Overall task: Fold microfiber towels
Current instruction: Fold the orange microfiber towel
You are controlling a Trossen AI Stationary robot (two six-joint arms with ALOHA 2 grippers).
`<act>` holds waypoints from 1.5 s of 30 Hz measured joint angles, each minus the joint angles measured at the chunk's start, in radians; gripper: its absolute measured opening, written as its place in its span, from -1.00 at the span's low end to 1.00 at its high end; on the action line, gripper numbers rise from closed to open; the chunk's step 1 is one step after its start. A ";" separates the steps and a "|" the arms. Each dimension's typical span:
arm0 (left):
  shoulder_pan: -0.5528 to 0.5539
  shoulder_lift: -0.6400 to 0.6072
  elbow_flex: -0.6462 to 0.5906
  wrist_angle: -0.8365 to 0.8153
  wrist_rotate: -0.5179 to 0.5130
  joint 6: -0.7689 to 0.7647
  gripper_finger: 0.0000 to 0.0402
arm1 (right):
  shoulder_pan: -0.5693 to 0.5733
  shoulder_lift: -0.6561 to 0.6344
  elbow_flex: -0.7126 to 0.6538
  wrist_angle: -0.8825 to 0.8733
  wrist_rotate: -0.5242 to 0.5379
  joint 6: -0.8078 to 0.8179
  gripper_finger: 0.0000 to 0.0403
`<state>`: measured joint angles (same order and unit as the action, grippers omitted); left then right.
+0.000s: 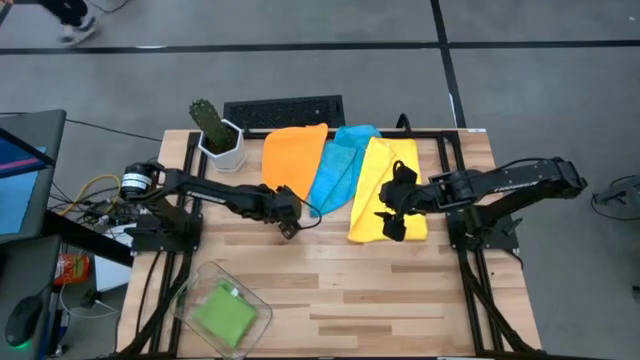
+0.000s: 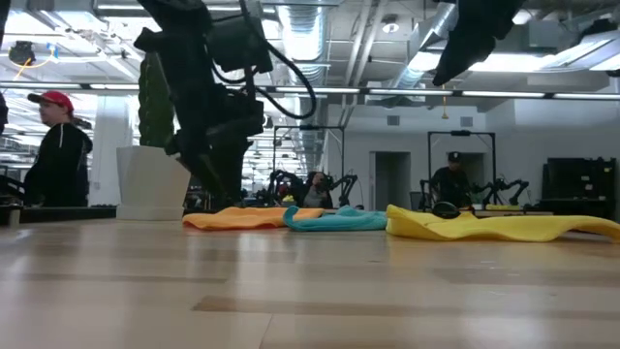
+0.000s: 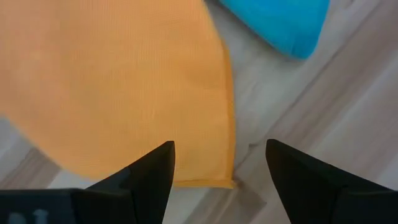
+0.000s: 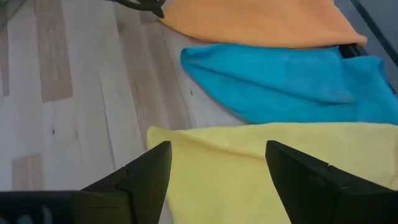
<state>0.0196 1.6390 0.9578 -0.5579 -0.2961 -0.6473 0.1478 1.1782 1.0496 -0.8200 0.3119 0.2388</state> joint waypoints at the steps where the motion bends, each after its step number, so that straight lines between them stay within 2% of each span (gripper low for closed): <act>1: 0.002 0.000 -0.001 0.006 0.016 0.011 0.22 | 0.000 0.000 0.000 0.001 0.000 -0.005 0.42; 9: -0.013 0.000 -0.098 0.056 0.056 0.041 0.22 | -0.035 0.000 0.000 -0.002 -0.001 0.029 0.42; 13: -0.010 -0.004 -0.153 0.074 0.036 0.040 0.21 | -0.051 0.000 0.000 -0.001 0.001 0.081 0.42; 15: 0.002 -0.007 -0.174 0.092 0.060 0.049 0.16 | -0.057 0.000 0.000 0.008 0.001 0.100 0.42; 18: 0.016 -0.010 -0.212 0.131 0.106 0.059 -0.13 | -0.060 0.000 0.000 0.028 0.001 0.104 0.42; 22: 0.026 -0.010 -0.223 0.150 0.094 0.097 -0.73 | -0.060 0.000 0.000 0.051 0.001 0.104 0.42; 24: 0.038 -0.010 -0.220 0.163 0.111 0.112 -0.92 | -0.060 0.000 0.000 0.053 0.001 0.104 0.42; 29: 0.041 -0.030 -0.125 0.046 0.186 0.069 -0.99 | -0.070 0.000 0.000 0.093 0.001 0.096 0.42; 33: 0.024 -0.110 0.026 -0.113 0.204 0.045 -1.00 | -0.097 0.006 -0.017 0.214 0.001 0.008 0.42; 35: 0.016 -0.142 0.102 -0.215 0.184 0.042 -1.00 | -0.115 0.006 -0.036 0.302 -0.004 -0.040 0.42; 38: 0.004 -0.199 0.190 -0.275 0.086 0.071 -1.00 | -0.154 0.007 -0.066 0.383 -0.043 -0.080 0.42; 42: -0.006 -0.210 0.159 -0.278 0.020 0.193 -0.98 | -0.196 0.007 -0.067 0.398 -0.112 -0.090 0.42; 45: 0.010 -0.206 0.093 -0.190 0.069 0.239 -0.87 | -0.209 0.007 -0.068 0.395 -0.131 -0.091 0.42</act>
<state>0.0297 1.4327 1.0506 -0.7481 -0.2271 -0.4082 -0.0616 1.1851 0.9821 -0.4250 0.1804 0.1482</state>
